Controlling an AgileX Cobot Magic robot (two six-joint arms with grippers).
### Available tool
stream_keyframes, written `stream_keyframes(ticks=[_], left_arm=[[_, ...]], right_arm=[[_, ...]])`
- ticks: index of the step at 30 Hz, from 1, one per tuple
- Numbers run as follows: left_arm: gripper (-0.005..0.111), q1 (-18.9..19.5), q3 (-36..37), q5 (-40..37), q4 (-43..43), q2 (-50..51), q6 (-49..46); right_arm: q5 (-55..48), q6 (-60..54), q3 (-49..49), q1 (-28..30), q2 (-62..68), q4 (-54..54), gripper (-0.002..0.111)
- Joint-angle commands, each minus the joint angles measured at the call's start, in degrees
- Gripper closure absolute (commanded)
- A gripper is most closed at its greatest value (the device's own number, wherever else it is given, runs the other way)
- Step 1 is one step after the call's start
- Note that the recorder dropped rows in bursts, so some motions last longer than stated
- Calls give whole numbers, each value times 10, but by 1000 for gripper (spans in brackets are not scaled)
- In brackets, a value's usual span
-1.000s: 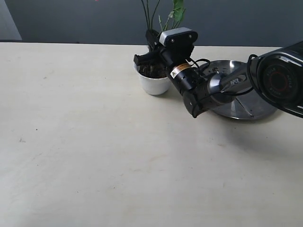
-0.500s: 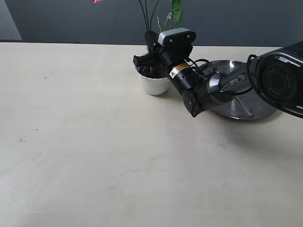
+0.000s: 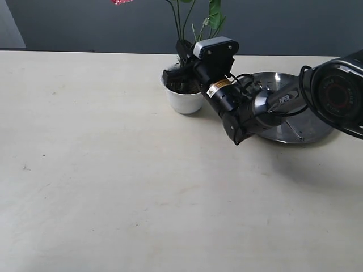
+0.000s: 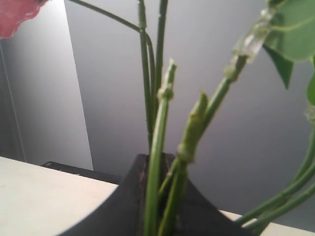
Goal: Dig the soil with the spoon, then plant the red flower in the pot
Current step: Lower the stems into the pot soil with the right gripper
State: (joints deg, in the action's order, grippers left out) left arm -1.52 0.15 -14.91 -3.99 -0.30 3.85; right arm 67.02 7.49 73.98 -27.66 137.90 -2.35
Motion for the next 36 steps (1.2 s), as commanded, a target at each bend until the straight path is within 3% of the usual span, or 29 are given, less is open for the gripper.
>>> stream_keyframes(ticks=[1,14,26,36], left_arm=[[105,-3,-2,4,-2,3,0],[105,-3,-2,5,-2,3,0],[105,-3,-2,5,-2,3,0],[105,-3,-2,5,-2,3,0]], right_arm=[[-44,2,-18,4,4,-12,109],[-84,14,-20,4,4,-75,109],[-50,14,-63,4,4,-20,109],[-98,14,-63,4,5,-22,109]])
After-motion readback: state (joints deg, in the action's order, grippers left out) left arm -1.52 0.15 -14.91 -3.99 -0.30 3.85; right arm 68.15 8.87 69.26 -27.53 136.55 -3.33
